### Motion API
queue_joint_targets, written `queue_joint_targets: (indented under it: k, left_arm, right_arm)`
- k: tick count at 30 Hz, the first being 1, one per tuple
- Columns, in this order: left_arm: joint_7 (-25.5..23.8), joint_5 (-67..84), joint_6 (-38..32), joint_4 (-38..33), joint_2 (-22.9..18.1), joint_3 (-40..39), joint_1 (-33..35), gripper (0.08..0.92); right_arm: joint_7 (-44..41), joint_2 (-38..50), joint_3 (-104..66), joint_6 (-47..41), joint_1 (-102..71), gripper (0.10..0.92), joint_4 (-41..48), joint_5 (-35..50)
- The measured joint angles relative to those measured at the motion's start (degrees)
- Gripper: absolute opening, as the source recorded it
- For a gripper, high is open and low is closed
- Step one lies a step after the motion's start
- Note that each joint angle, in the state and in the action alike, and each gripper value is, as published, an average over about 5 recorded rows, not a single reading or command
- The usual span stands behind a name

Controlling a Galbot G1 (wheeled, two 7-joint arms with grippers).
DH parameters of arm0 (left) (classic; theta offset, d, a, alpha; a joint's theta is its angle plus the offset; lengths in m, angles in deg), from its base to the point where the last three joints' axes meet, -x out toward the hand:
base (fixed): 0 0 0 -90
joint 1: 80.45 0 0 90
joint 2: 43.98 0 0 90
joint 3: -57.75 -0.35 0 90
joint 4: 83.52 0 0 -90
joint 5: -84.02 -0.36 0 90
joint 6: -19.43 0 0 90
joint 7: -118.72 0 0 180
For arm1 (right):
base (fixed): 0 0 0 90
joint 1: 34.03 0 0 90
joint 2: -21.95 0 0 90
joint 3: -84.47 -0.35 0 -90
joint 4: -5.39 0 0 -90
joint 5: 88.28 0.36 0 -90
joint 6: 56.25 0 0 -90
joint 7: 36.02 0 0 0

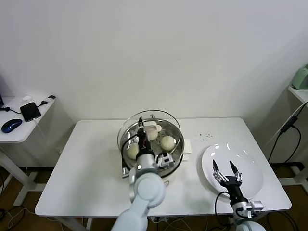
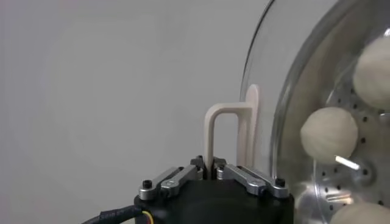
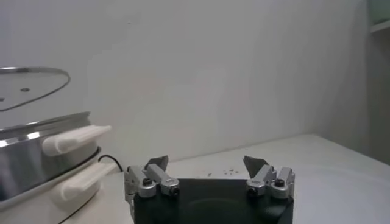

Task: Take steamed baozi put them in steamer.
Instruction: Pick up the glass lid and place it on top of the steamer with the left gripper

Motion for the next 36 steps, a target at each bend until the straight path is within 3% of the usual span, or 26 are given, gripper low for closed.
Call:
queue_joint_targets:
  k: [36]
  left_arm:
    - [-0.27, -4.17, -1.27, 5.67, -0.39, -1.32, 0.09, 0.160]
  right_arm:
    - [-0.04, -0.20, 0.34, 0.51, 0.49, 0.823, 0.97, -0.27]
